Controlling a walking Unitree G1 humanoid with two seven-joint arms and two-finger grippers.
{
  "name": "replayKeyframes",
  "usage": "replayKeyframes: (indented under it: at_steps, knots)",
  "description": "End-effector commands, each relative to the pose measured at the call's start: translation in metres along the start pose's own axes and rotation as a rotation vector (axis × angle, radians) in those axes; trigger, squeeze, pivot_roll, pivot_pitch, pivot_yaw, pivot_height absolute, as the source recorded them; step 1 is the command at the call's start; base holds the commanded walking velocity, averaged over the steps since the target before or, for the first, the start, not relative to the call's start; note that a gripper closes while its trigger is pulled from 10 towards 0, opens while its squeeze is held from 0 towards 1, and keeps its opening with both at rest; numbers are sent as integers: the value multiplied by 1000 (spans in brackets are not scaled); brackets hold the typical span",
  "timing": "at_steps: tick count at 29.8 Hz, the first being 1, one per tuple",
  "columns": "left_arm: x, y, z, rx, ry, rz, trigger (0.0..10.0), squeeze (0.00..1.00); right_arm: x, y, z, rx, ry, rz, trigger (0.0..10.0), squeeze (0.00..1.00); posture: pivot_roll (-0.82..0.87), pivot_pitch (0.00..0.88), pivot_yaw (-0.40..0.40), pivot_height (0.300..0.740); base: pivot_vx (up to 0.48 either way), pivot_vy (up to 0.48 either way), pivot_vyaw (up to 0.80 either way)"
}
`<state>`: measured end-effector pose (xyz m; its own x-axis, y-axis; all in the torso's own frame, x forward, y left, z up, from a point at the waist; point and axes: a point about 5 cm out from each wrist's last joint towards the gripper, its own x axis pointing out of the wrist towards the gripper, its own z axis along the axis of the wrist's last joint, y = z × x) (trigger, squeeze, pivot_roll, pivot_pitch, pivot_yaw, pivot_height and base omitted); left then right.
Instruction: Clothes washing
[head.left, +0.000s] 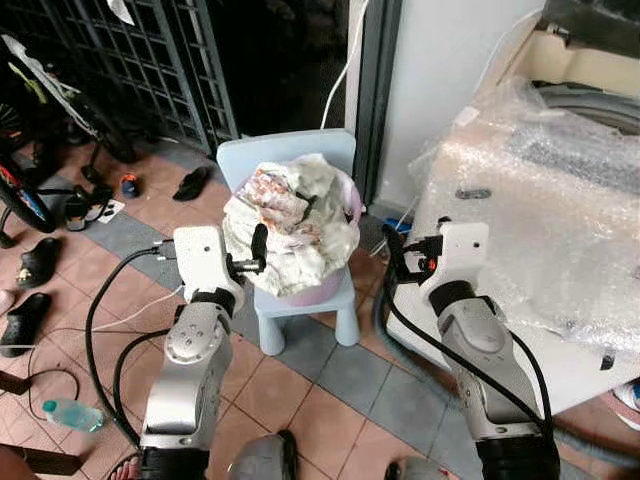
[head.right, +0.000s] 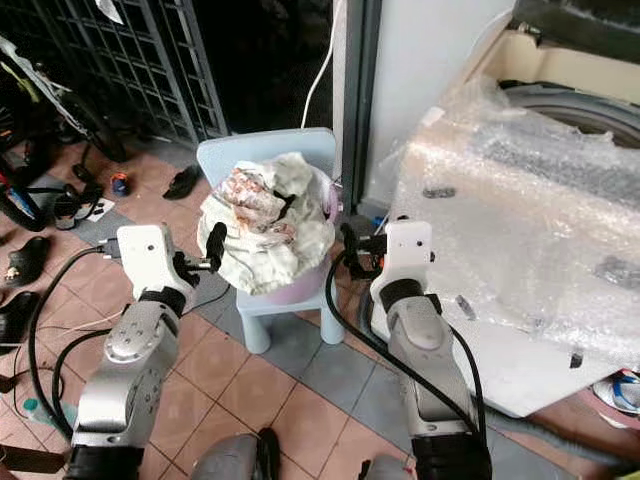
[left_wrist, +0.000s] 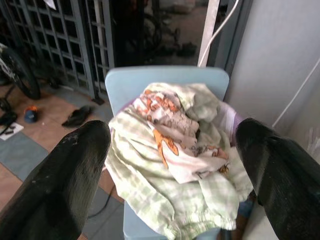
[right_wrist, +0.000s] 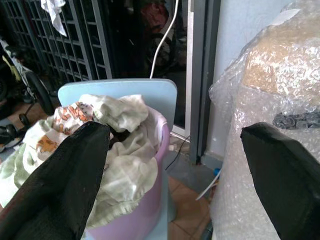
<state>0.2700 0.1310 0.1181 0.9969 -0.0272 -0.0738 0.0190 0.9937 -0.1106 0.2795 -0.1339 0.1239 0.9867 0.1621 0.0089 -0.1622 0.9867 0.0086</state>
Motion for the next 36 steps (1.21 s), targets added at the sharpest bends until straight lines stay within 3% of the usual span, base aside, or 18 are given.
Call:
replayKeyframes:
  at_steps: [1,3,4,5,6,14,18,36]
  knots:
    - [-1,5,-2,7,12,14,10000,0,-2,7,2,10,2,27,10000,1000,-15,112,82,740,0,0,0]
    - [0,6,-3,0,22,26,10000,0,-2,8,1,14,4,42,10000,1000,-14,107,76,740,0,0,0]
    - [1,5,-3,-2,21,26,10000,0,-2,9,0,18,9,44,10000,639,-14,108,76,740,0,0,0]
    - [2,4,-3,-1,21,27,10000,0,-3,9,-2,25,19,52,10000,365,-13,109,71,740,0,0,0]
    - [4,2,-1,-1,14,25,10000,0,-2,10,-3,20,23,57,10000,0,-12,112,70,740,247,0,0]
    - [2,5,-2,-7,14,31,10000,0,0,11,-3,-19,24,90,10000,0,-14,112,62,740,279,0,0]
    - [2,6,-3,-6,20,37,10000,0,3,10,-2,-22,24,96,10000,0,-13,110,58,740,307,0,727]
    - [1,4,-5,-6,37,35,10000,0,8,10,-12,-24,87,127,10000,0,3,113,41,740,340,322,0]
